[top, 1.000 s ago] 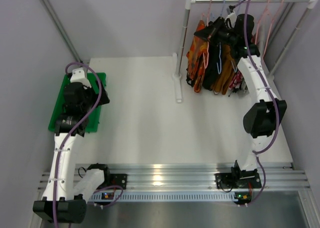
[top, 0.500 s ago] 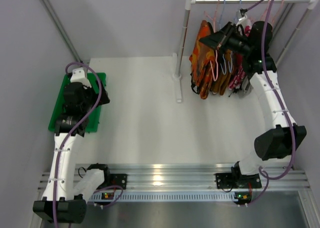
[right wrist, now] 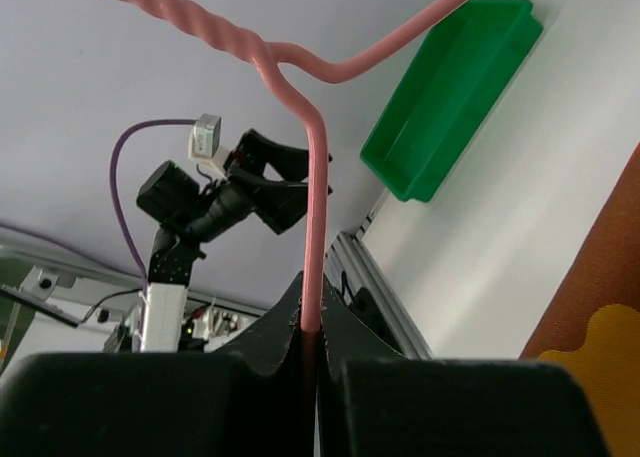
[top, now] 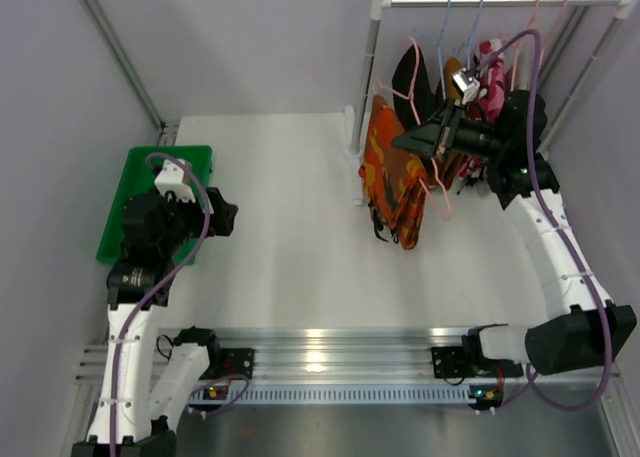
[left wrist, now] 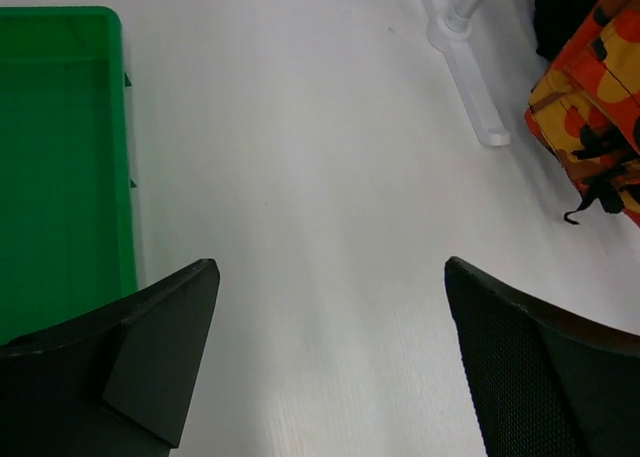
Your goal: Remove the trousers from the hanger
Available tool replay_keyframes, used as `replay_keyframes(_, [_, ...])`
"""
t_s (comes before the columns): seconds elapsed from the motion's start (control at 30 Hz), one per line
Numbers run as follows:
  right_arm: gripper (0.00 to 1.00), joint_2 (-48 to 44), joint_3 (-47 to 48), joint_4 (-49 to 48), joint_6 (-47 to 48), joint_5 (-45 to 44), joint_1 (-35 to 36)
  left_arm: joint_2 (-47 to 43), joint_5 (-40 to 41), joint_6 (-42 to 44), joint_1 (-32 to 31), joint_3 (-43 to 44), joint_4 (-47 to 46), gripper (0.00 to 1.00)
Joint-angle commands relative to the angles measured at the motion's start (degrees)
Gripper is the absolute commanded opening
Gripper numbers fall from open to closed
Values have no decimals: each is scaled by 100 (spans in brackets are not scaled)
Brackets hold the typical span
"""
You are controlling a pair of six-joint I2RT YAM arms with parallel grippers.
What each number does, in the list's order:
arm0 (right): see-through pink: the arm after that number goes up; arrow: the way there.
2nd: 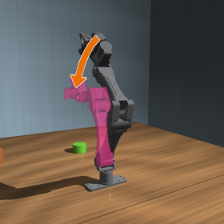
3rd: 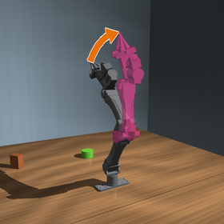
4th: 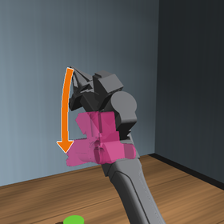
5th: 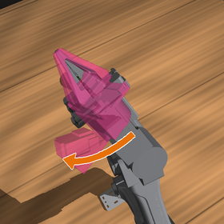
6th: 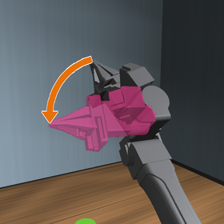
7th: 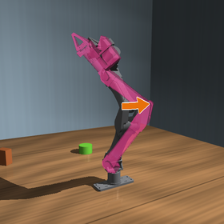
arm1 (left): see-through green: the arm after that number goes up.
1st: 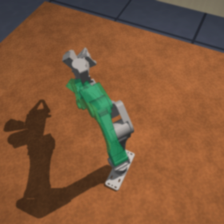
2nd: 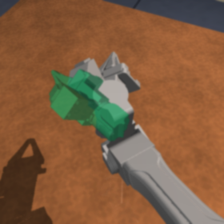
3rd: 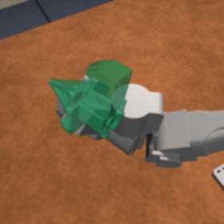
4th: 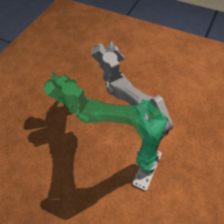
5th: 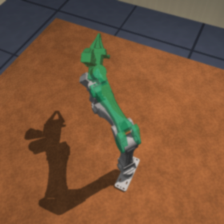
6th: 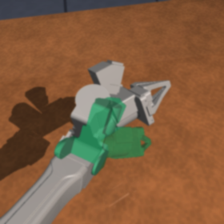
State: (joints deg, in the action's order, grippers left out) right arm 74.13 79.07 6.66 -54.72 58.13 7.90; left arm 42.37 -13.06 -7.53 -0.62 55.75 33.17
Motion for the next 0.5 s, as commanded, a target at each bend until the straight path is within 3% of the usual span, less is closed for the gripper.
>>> replay_keyframes(0.0, [0, -697, 127, -948, 417, 384, 430, -298, -715, 356, 18, -248, -293, 99])
replay_keyframes(0.07, [0, -742, 179, -475, 811, 287, 859, -396, -750, 410, 18, -353, -276, 99])
replay_keyframes(0.27, [0, -251, 583, -393, 779, -196, 1714, -440, -733, 410, 18, -275, -328, 99])
replay_keyframes(0.47, [0, 866, 2078, -218, 778, -1065, 2215, -291, -417, 322, 18, -38, -548, 99])
